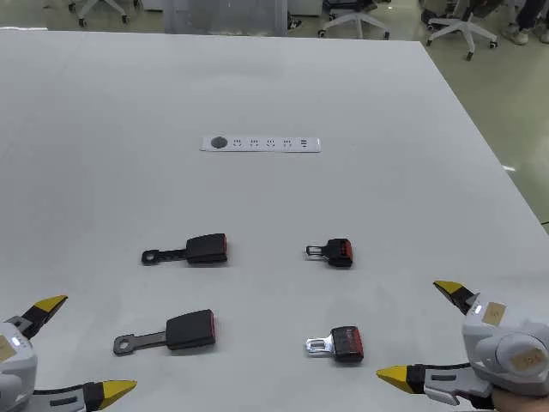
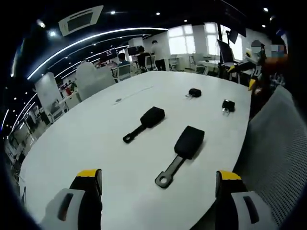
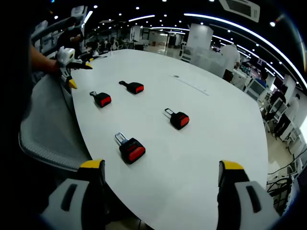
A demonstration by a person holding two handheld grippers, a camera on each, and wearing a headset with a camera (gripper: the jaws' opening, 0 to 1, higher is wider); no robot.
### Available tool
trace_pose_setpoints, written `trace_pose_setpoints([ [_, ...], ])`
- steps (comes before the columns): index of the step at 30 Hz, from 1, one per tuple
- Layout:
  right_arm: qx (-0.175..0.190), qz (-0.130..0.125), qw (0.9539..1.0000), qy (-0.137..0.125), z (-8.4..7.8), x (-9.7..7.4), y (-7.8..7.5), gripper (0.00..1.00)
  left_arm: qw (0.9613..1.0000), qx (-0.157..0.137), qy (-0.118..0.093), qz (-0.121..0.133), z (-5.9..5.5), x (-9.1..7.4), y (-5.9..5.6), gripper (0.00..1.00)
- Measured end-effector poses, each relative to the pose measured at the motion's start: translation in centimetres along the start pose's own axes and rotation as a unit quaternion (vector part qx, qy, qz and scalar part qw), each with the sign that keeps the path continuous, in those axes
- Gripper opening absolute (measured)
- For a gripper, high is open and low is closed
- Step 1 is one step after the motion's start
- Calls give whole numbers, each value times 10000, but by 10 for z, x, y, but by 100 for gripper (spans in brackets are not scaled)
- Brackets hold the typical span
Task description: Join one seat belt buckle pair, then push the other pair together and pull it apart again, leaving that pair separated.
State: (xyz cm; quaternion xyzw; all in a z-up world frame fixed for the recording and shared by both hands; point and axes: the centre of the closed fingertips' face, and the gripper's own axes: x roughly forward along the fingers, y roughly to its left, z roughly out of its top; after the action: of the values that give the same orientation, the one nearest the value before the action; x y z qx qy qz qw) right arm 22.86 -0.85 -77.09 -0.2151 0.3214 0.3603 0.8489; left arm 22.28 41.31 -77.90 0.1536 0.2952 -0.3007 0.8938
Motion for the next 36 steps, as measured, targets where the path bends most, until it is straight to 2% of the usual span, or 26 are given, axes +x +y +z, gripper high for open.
trace_pose_setpoints([
  [5,20,-61,10000,31,7,-3,2,100,10000,52,38,-72,-1,1,-3,100],
  [8,146,-123,9997,-134,14,-7,2,99,9998,124,91,-112,-3,2,-5,100],
  [10,177,-128,9997,-52,9,-5,0,97,9999,88,73,-102,-2,2,-5,100],
  [12,149,-236,9996,59,2,-6,-3,96,10000,82,33,-45,0,0,-3,100],
  [14,204,-286,9994,-34,4,-9,-4,96,10000,36,5,-4,0,-1,0,100],
  [24,276,-359,9990,35,-2,-11,11,100,9998,78,-165,94,6,-6,3,100],
  [30,200,-379,9991,51,4,-14,15,99,9997,63,-218,94,8,-7,4,100],
  [32,232,-354,9989,187,0,-13,17,96,9997,100,-206,123,7,-8,4,99],
  [33,199,-335,9980,491,-11,-13,19,96,9996,104,-216,145,7,-9,4,99],
  [36,62,-352,9985,403,-8,-10,21,96,9994,67,-264,223,9,-11,7,99],
])
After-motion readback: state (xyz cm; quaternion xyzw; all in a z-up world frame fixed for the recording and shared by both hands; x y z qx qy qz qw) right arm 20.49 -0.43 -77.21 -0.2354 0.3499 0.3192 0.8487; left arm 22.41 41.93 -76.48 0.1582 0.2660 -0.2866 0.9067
